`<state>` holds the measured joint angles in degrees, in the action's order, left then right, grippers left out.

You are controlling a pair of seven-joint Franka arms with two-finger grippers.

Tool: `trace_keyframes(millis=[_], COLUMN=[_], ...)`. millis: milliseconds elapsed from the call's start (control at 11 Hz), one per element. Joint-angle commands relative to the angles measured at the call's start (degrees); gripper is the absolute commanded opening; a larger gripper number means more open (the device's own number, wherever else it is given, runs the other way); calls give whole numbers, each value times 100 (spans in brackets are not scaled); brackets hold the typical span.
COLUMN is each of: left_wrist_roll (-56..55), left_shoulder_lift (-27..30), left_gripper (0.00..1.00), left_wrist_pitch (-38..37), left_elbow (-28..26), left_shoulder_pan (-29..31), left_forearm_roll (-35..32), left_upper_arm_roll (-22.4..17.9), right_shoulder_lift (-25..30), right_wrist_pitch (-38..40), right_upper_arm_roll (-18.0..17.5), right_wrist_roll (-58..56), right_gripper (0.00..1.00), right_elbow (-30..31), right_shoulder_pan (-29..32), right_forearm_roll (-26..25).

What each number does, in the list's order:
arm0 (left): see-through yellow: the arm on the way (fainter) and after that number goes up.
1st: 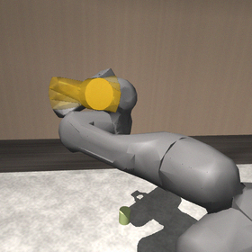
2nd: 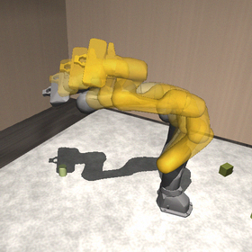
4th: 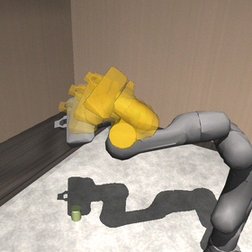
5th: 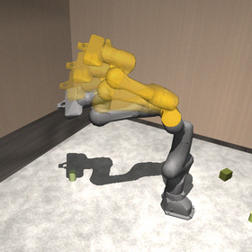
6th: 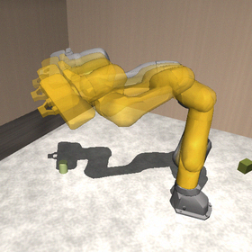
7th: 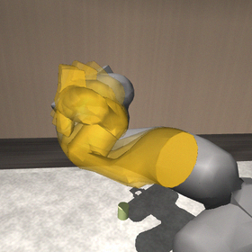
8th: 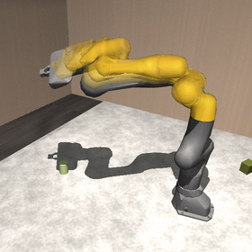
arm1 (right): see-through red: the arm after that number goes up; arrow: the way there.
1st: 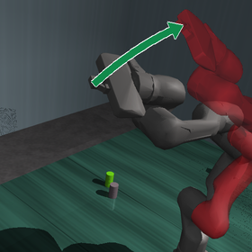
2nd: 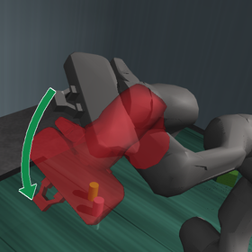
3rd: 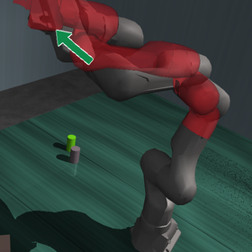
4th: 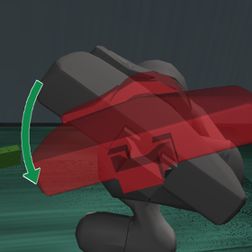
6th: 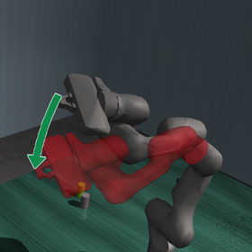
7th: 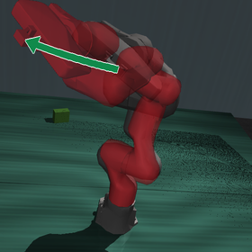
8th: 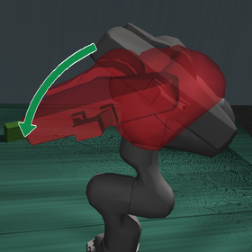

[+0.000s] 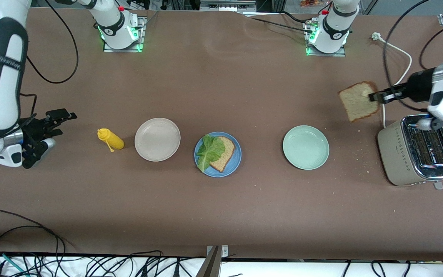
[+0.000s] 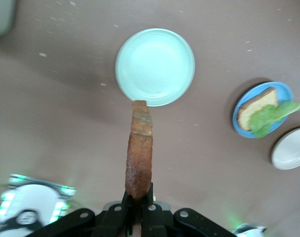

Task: Make sandwich in blue plate with both arms
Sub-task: 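Lift the bread slice from the toaster and carry it toward the blue plate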

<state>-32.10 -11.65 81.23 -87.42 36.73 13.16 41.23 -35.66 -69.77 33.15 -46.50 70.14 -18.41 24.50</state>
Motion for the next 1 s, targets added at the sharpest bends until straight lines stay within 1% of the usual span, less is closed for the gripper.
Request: trace_keyframes(millis=[0,91,183,274,365,457,548,639,731,822,913], left_wrist_roll=[-1295,-1725,-2156,-2526,-2843,-3090,-3240,-3363,-3399,-3347,-3286], left_shoulder_lift=[111,84,32,-99,-344,-555,-714,-864,-909,-926,-1144], left_gripper=[0,0,0,0,0,0,0,0,0,0,0], left_wrist_pitch=[1460,2161,2969,3647,4185,4677,5135,5766,6459,7154,7761], left_elbow=[-819,-1082,-1389,-1531,-1550,-1550,-1602,-1733,-1961,-2250,-2410], left_shoulder_pan=[72,54,-59,-365,-716,-1024,-1279,-1552,-1789,-1983,-2150], left_forearm_roll=[555,565,574,574,565,539,539,513,486,486,451], left_upper_arm_roll=[788,1138,1386,1458,1458,1441,1432,1415,1406,1397,1388], right_shoulder_lift=[489,594,752,884,1259,1715,2051,2454,2954,3655,4150], right_wrist_pitch=[-80,-194,-491,-668,-1078,-1352,-1625,-1767,-2107,-3137,-3940], right_upper_arm_roll=[69,60,51,-1,-175,-743,-1575,-2654,-3073,-3121,-3121], right_wrist_roll=[1036,1290,1615,1914,2369,2939,3580,4318,4847,4896,4827], right_gripper=[100,100,100,100,100,100,100,100,100,97,100], right_elbow=[-123,-114,-114,-53,373,865,1227,1631,2278,3355,4132], right_shoulder_pan=[-479,-480,-497,-610,-603,-385,174,945,1345,1401,1488], right_forearm_roll=[-1050,-1052,-1113,-1201,-1358,-1664,-1963,-2366,-2388,-2379,-2388])
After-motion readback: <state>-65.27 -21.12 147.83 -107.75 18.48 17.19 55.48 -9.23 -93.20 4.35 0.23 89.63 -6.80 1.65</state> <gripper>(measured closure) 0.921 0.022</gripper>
